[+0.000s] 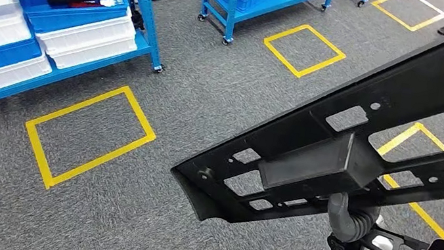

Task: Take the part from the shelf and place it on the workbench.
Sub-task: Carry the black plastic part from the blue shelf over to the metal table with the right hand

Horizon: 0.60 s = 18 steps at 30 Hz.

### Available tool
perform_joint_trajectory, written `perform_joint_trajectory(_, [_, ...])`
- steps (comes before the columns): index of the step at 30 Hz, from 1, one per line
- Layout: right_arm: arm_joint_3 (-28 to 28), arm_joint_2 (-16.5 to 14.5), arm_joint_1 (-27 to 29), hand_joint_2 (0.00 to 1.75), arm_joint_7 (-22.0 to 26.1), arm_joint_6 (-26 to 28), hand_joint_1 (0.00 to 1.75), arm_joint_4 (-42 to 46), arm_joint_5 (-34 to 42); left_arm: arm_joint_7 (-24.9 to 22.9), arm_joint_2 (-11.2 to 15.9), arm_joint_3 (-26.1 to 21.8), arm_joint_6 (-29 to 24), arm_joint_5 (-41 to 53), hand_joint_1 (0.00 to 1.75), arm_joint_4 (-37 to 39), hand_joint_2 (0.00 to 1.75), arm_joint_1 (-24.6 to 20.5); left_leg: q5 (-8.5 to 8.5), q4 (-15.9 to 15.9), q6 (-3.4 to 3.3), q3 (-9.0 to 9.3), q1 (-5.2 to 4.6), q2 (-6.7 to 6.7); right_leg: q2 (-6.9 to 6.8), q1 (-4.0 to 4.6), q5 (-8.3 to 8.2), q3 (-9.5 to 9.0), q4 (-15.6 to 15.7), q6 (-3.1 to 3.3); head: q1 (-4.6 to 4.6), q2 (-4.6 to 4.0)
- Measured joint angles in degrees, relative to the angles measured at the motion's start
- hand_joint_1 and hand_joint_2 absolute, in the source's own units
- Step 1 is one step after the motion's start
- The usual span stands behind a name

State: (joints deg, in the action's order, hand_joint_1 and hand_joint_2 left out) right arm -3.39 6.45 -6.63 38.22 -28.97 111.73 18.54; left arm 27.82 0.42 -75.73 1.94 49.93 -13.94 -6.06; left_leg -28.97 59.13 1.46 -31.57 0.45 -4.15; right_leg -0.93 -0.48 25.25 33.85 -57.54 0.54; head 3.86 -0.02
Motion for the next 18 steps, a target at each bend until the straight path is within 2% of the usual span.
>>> perform_joint_trajectory(2, [0.0,-0.8,0.3,1.75,0.9,1.3,1.75,0.0,-0.5,-0.1,0.1,0.0,-0.5,0.2,0.0,0.0,1.75,0.1,-3.65,6.4,0.34,-2.77,0.19,2.71,1.04,-0.04,-0.11,-0.07,0.2,0.51,0.01,0.0])
perform_joint_trajectory(3, [0.0,-1.0,0.6,1.75,1.2,1.9,1.75,0.0,-0.7,-0.2,0.2,0.0,-0.7,0.3,0.0,0.0,1.75,0.3,-5.44,10.5,0.38,-4.69,0.19,3.34,1.63,0.04,-0.09,-0.06,0.1,0.66,0.01,0.0])
perform_joint_trajectory(4, [-0.1,-1.3,1.0,1.75,1.4,2.3,1.75,0.0,-0.8,-0.3,0.4,0.0,-0.9,0.4,0.0,0.0,1.75,0.5,-6.42,13.7,0.39,-6.29,0.18,3.56,2.3,0.13,-0.07,-0.06,0.1,0.75,0.01,0.0])
perform_joint_trajectory(5, [-0.1,-1.5,1.3,1.75,1.5,2.5,1.75,0.0,-0.8,-0.4,0.5,0.0,-1.1,0.5,0.0,0.0,1.75,0.6,-6.31,15.2,0.36,-7.14,0.18,3.63,3.02,0.2,-0.06,-0.07,0.0,0.78,0.01,0.0])
perform_joint_trajectory(6, [-0.1,-1.8,1.6,1.75,1.6,2.7,1.75,0.0,-0.8,-0.6,0.6,0.0,-1.2,0.5,0.0,0.0,1.75,0.7,-4.92,14.1,0.26,-6.86,0.19,3.69,3.81,0.24,-0.04,-0.12,0.0,0.78,0.01,0.0])
perform_joint_trajectory(7, [-0.1,-2.1,1.8,1.75,1.6,2.9,1.75,0.0,-0.8,-0.7,0.7,0.0,-1.3,0.5,0.0,0.0,1.75,0.7,-2.66,10.9,0.11,-5.56,0.2,4.0,4.61,0.25,0.01,-0.19,-0.1,0.73,0.01,0.0])
perform_joint_trajectory(9, [-0.1,-2.9,2.1,1.75,1.6,3.2,1.75,0.0,-0.7,-1.1,1.1,0.0,-1.5,0.6,0.0,0.0,1.75,0.7,1.23,2.9,-0.41,-2.25,0.32,6.39,6.05,0.29,0.13,-0.15,-0.4,0.49,0.0,0.0])
perform_joint_trajectory(10, [-0.1,-3.2,2.2,1.75,1.6,3.2,1.75,0.0,-0.7,-1.3,1.3,0.0,-1.5,0.6,0.0,0.0,1.75,0.7,1.99,0.4,-0.62,-1.16,0.37,7.62,6.73,0.22,0.13,0.08,-0.6,0.25,0.01,0.0])
perform_joint_trajectory(11, [-0.1,-3.6,2.3,1.75,1.6,3.2,1.75,0.0,-0.7,-1.4,1.4,0.0,-1.5,0.7,0.0,0.0,1.75,0.8,2.02,-0.7,-0.84,-0.7,0.35,8.47,7.35,0.1,0.07,0.38,-0.7,-0.08,0.0,0.0])
perform_joint_trajectory(13, [-0.1,-4.4,2.8,1.75,1.6,3.2,1.75,0.1,-1.1,-1.5,1.4,0.0,-1.6,0.8,0.0,0.0,1.75,0.8,1.94,-1.2,-1.24,-0.41,0.29,7.95,8.7,-0.16,-0.22,0.86,-0.6,-0.93,0.0,0.0])
perform_joint_trajectory(14, [-0.1,-4.7,3.0,1.75,1.6,3.3,1.75,0.3,-1.5,-1.4,1.3,0.0,-1.6,0.8,0.0,0.0,1.75,0.8,2.11,-1.5,-1.57,-0.27,0.34,7.32,8.51,-0.17,-0.1,0.98,-0.8,-1.26,-0.01,0.0])
perform_joint_trajectory(15, [-0.1,-4.9,3.2,1.75,1.7,3.4,1.75,0.5,-1.9,-1.3,1.3,0.0,-1.6,0.8,0.0,0.0,1.75,0.7,2.28,-1.8,-1.92,-0.1,0.42,6.65,7.42,-0.07,0.51,1.41,-1.7,-1.52,-0.01,0.0])
perform_joint_trajectory(16, [-0.3,-5.0,3.2,1.75,1.7,3.6,1.75,0.7,-2.1,-1.2,1.1,0.0,-1.6,0.7,0.0,0.0,1.75,0.6,2.4,-2.1,-2.26,0.05,0.51,5.95,5.76,0.07,1.78,2.42,-3.8,-1.72,-0.01,0.0])
perform_joint_trajectory(17, [-0.6,-5.1,3.1,1.75,1.7,3.9,1.75,0.9,-2.1,-1.1,1.0,0.0,-1.6,0.6,0.0,0.0,1.75,0.7,2.42,-2.2,-2.49,0.13,0.43,5.18,3.77,0.06,3.57,4.05,-7.2,-1.86,-0.02,0.0])
perform_joint_trajectory(18, [-1.1,-5.1,3.0,1.75,1.8,4.3,1.75,0.9,-2.0,-1.0,0.8,-0.1,-1.6,0.5,0.0,0.0,1.75,0.8,2.36,-2.2,-2.65,0.14,0.33,4.42,2.37,0.04,5.42,6.12,-11.3,-2.05,-0.02,0.0])
